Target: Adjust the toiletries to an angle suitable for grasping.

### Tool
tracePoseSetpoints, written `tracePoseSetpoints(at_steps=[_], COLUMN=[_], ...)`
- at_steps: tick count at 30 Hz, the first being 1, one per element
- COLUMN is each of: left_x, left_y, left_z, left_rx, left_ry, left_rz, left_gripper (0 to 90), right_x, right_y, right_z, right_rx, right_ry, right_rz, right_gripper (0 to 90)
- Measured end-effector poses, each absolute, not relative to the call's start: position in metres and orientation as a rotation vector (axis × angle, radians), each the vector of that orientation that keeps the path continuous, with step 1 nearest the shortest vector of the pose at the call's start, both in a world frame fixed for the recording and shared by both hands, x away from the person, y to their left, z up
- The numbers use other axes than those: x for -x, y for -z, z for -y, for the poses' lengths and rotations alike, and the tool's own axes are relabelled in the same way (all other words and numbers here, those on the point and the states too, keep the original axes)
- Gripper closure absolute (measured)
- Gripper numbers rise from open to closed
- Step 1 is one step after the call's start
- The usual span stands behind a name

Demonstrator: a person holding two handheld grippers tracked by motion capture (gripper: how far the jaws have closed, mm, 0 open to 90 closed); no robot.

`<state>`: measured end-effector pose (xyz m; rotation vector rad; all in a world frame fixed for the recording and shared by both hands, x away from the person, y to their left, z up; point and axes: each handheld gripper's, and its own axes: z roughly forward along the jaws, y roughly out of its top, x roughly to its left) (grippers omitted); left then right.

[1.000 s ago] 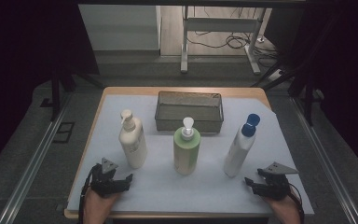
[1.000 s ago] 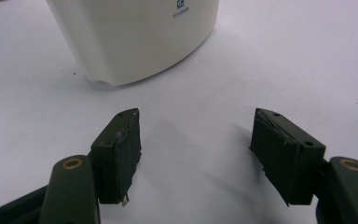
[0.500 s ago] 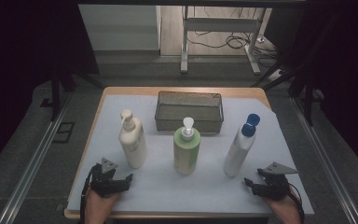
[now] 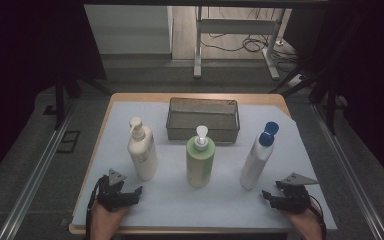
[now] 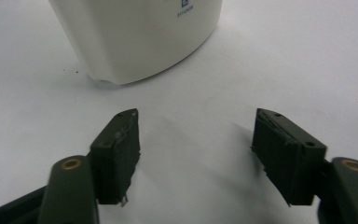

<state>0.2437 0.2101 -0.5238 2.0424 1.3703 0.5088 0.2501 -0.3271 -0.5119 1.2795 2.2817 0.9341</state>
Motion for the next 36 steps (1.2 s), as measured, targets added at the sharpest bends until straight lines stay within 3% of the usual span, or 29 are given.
tracePoseSetpoints(at_steps=[8, 16, 21, 22, 28, 36], left_x=[-0.244, -0.244, -0.244, -0.244, -0.244, -0.243], left_y=[0.524, 0.524, 0.524, 0.524, 0.524, 0.524], left_z=[-0.210, -0.210, -0.210, -0.210, -0.210, -0.210], left_rx=[-2.042, -2.042, -2.042, -2.042, -2.042, -2.041], left_ry=[-0.510, -0.509, -0.509, -0.510, -0.510, -0.511], left_rz=[-1.370, -1.370, -1.370, -1.370, -1.370, -1.369], left_gripper=[12.3, 12.3, 12.3, 12.3, 12.3, 12.3], right_x=[-0.247, -0.240, -0.238, -0.237, -0.235, -0.236], right_y=[0.505, 0.497, 0.496, 0.493, 0.490, 0.488], right_z=[0.325, 0.313, 0.309, 0.307, 0.299, 0.285], right_rx=[-1.287, -1.225, -1.212, -1.193, -1.167, -1.165], right_ry=[-0.969, -1.022, -1.054, -1.082, -1.106, -1.107], right_rz=[-2.283, -2.320, -2.333, -2.338, -2.333, -2.309], right_gripper=[39.6, 51.7, 63.1, 69.6, 88.2, 89.4])
